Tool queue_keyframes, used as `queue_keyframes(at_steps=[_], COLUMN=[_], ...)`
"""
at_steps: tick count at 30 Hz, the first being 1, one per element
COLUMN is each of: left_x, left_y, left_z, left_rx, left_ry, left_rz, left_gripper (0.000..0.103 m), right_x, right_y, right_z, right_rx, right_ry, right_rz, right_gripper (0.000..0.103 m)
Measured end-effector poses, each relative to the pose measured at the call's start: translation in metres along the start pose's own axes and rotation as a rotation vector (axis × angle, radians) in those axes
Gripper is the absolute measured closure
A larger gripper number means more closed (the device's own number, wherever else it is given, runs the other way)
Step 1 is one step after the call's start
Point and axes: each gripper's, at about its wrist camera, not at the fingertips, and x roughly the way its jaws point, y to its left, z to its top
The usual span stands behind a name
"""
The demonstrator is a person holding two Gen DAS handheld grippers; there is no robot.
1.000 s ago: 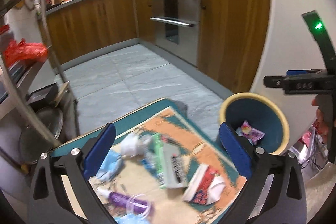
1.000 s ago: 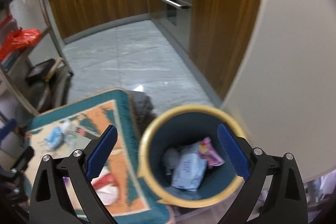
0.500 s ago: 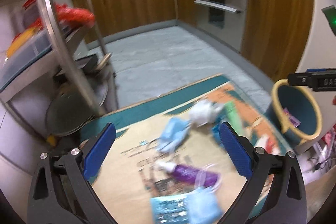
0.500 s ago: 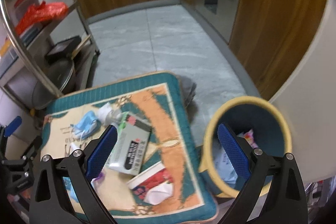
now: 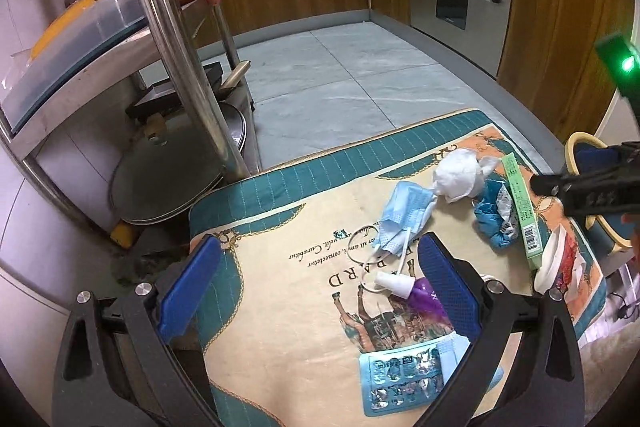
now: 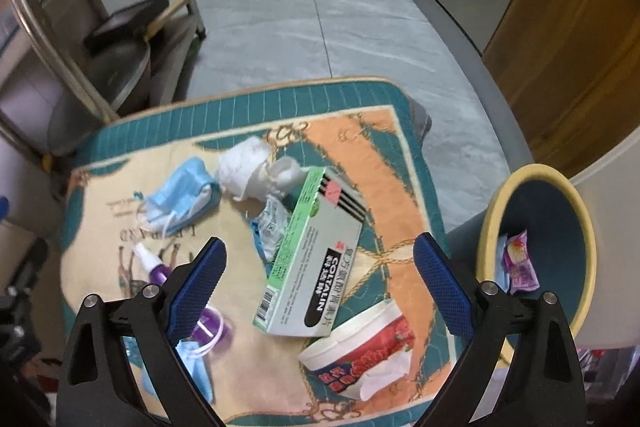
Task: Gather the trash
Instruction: 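Grasp the green medicine box with the right tool, then carry the green box toward the bin while the left tool grasps the blue face mask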
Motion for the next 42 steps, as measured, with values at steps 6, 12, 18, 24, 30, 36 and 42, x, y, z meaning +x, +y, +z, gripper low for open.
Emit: queue_keyframes(at_steps=[6,12,18,24,30,36,42], left_x=[0.009,0.017,0.019,0.030,0.072,0.121,0.153], left_y=[-0.003,-0.006,-0.012,-0.023,-0.044,-0.062,-0.079], left_z=[0.004,0.010,0.013,0.019,0.020,0.015,0.012], left_rx=[0.017,0.017,0.020,0.036,0.061,0.048,0.087], left_ry=[0.005,0.013,0.014,0.025,0.110,0.189,0.248], left_rz=[0.006,0.003,0.001,-0.020,-0.071,-0.104,-0.132], left_gripper=[0.006,0.006,0.006,0.006,0.006,0.017,0.046], right_x=[0.029,0.049,0.040,0.031,0.041,0.032,0.016], right_y=[0.008,0.011,-0.008,-0.047,-0.056,-0.069,-0.077], right_z=[-0.006,-0.016,-0.016,-0.011,-0.010,-0.005,0.001], right_rx=[0.002,-0.040,0.005,0.157,0.138,0.145,0.119], right_ry=[0.067,0.146,0.144,0.129,0.134,0.098,0.037], right_rz=[0.000,0.002,0.036,0.075,0.076,0.088,0.105], right_gripper=[0.025,0.049,0.072,0.082,0.079,0.083,0.083])
